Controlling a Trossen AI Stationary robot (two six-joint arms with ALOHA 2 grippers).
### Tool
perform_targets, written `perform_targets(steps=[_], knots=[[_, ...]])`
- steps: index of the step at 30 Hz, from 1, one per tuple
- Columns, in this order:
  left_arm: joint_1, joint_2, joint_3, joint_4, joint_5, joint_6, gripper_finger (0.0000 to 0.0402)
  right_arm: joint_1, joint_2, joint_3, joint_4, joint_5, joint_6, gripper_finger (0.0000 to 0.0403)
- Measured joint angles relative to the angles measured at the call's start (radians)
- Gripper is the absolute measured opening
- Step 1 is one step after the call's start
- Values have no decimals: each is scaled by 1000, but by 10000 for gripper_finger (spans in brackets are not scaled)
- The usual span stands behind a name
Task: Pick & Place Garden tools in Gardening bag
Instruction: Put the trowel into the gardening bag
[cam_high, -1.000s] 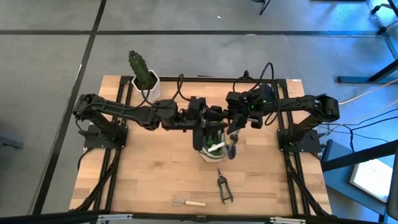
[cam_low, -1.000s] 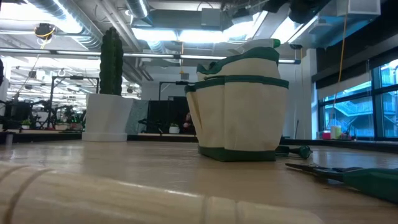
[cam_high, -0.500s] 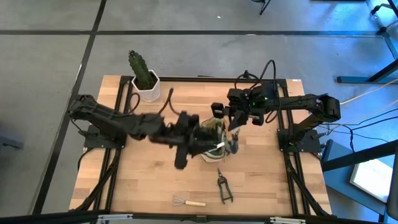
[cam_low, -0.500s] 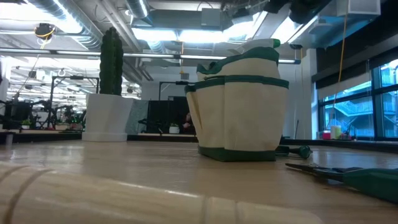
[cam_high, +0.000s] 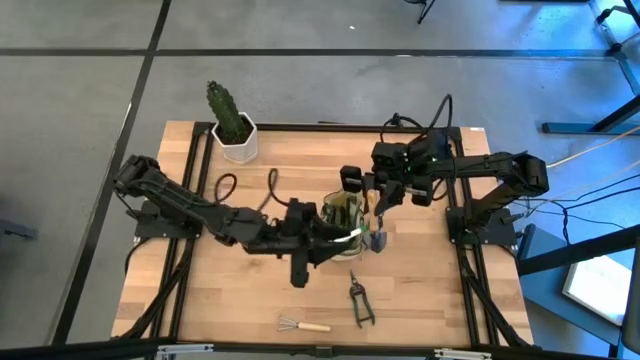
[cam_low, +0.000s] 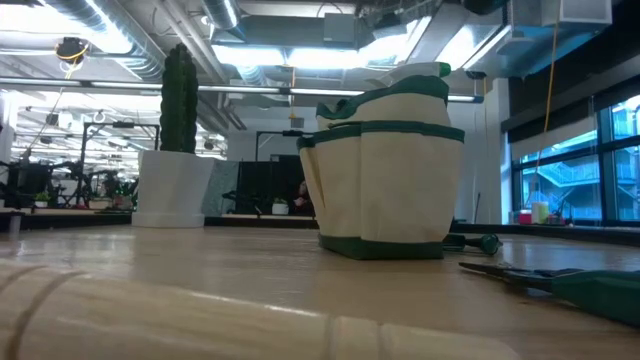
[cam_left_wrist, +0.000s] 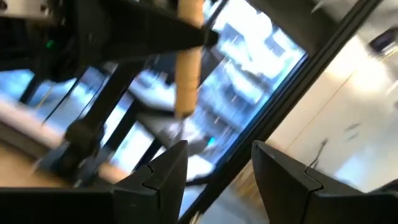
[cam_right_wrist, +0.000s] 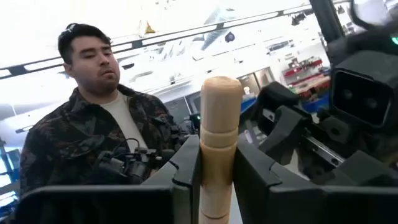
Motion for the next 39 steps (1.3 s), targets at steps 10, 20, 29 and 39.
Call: perform_targets(steps=[10,20,29,39], knots=[[64,4,-203,392,31,68,173,21,0,15,-21,5,-7,67],[117,2,-146,391,188,54,173,29,0,15,-23,-3,28,67],[123,2,-142,328,215,24,173,40,0,15,-33,83,17,67],[132,2,-141,315,202,24,173,41,0,15,-196,146,-91,67]])
